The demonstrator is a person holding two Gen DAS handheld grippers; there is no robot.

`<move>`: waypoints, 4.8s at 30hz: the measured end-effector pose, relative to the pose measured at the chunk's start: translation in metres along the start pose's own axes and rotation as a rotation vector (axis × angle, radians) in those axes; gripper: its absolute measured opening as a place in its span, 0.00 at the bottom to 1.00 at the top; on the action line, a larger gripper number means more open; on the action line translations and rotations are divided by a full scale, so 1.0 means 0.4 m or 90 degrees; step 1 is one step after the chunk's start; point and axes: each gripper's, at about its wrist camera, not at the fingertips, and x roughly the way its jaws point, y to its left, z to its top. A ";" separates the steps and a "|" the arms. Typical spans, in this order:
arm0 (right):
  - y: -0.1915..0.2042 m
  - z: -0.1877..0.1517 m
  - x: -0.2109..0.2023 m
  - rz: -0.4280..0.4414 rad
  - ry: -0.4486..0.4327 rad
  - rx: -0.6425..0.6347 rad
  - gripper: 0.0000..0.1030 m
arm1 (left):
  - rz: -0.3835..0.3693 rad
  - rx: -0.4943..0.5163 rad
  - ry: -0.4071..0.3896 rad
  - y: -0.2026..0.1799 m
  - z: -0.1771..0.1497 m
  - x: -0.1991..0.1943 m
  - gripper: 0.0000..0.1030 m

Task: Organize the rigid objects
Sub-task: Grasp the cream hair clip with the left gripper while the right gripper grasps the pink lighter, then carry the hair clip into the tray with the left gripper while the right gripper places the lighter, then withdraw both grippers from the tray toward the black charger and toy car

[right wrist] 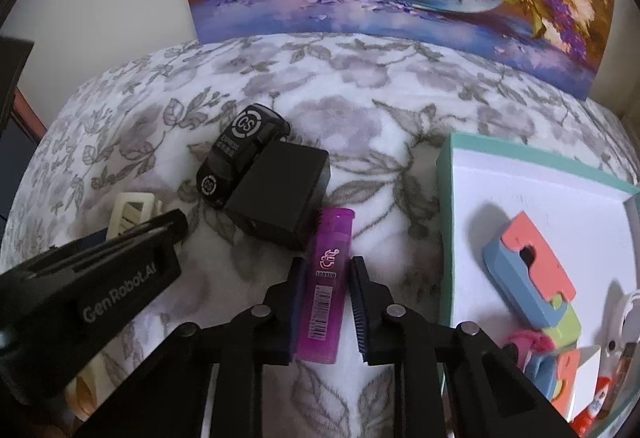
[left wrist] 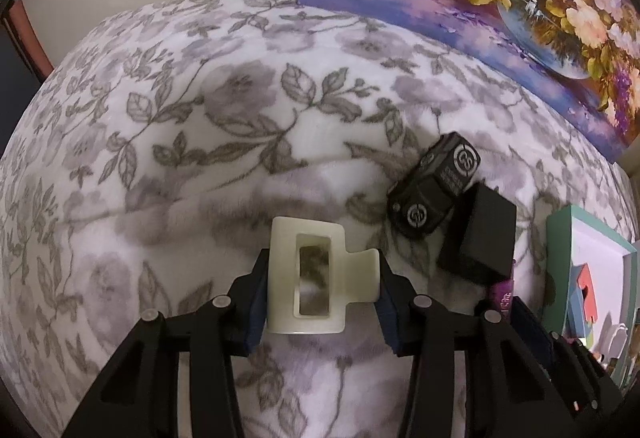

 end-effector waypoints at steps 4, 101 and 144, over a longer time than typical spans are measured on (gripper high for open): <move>-0.011 -0.020 -0.018 0.028 0.017 0.021 0.21 | 0.003 0.000 -0.002 -0.003 -0.016 -0.048 0.47; -0.582 -0.148 -0.319 -0.037 0.001 0.328 0.71 | -0.047 0.124 -0.016 -0.410 -0.183 -0.240 0.85; -0.347 -0.064 -0.319 -0.045 -0.022 0.149 1.00 | 0.072 -0.048 -0.030 -0.039 -0.073 -0.209 0.99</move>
